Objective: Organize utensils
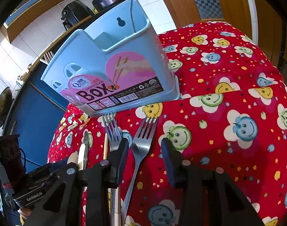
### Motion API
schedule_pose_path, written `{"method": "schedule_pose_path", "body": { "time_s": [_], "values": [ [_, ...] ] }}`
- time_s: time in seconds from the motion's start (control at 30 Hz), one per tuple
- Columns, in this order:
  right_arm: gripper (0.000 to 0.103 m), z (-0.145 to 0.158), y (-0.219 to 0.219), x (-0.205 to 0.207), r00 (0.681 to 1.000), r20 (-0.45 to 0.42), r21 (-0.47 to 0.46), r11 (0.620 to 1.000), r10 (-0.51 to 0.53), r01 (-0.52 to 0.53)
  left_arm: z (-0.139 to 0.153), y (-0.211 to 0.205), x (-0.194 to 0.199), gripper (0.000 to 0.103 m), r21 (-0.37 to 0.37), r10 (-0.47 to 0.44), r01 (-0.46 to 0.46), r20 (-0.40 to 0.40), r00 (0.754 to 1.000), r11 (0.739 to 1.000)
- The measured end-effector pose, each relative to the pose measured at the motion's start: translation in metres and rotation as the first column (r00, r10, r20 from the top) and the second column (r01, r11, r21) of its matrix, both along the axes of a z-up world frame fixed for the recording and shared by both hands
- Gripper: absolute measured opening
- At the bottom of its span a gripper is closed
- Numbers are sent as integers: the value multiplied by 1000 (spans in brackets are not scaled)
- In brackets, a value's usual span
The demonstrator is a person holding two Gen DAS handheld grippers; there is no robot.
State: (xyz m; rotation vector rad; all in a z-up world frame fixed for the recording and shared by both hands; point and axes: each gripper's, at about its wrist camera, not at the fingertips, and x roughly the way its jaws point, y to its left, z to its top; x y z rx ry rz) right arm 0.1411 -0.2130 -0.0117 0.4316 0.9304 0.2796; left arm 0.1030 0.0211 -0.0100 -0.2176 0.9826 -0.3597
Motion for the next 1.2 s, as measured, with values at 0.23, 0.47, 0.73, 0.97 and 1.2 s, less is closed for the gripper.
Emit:
{"method": "schedule_pose_path", "body": {
  "time_s": [0.23,0.47,0.73,0.97,1.2],
  "values": [
    [40,0,0,7,1000,-3,21,1000,7,-7,4,-2,-2,10,-20,-10,11,22,1000,1000],
    [28,-1,-4,17,1000,-11,51,999,-2,2,9,4,-3,8,-49,-4,6,31,1000,999],
    [15,-5,-10,22,999,-37,116,993,6,-2,17,7,-6,8,-62,5,-2,51,999,998],
    [16,-12,-17,25,997,-71,196,980,29,-14,24,10,-6,8,-79,9,-4,70,998,997],
    [8,-7,-16,22,999,-39,213,977,35,-26,33,11,-8,8,-87,18,-9,95,995,996]
  ]
}}
